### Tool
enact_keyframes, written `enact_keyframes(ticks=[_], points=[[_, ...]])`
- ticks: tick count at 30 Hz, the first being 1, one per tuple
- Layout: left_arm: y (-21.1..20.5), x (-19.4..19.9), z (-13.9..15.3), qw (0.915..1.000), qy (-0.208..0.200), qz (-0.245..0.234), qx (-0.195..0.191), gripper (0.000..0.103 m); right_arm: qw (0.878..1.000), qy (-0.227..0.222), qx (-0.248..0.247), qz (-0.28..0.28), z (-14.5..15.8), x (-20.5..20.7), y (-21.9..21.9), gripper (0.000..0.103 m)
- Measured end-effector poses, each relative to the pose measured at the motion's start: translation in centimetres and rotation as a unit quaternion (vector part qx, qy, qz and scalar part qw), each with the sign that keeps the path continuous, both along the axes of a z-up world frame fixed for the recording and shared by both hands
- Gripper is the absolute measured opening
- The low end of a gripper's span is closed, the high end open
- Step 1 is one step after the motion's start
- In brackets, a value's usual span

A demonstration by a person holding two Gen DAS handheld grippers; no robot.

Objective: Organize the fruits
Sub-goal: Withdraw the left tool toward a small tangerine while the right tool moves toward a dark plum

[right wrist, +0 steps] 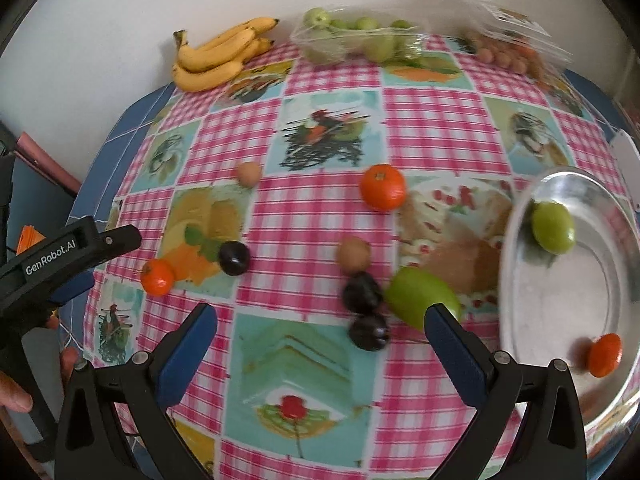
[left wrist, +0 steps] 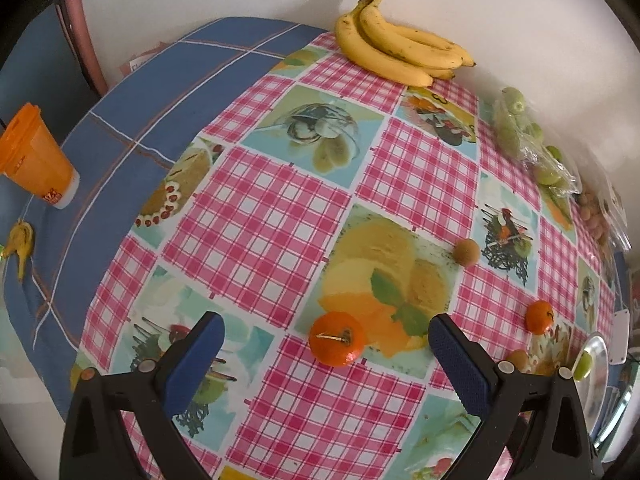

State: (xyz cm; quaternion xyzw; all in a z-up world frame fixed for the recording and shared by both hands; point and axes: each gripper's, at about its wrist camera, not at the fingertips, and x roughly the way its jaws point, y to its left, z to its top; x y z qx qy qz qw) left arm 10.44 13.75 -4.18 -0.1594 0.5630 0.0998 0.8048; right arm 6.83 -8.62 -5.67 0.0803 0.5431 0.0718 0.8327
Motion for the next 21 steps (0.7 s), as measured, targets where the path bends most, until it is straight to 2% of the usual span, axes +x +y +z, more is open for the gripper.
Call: enact_keyframes(ticks=[11, 21], points=[[1.2, 0.4, -1.2, 0.9995, 0.007, 0.017, -0.025, 0.103, 0.998, -0.014, -0.029, 0.052, -1.0, 2.6, 4.6, 0.103], [1.7, 0.6, -2.0, 0.9991, 0.017, 0.025, -0.029, 0.103, 0.994, -0.003, -0.069, 0.081, -3.1, 3.9, 7.2, 0.103]])
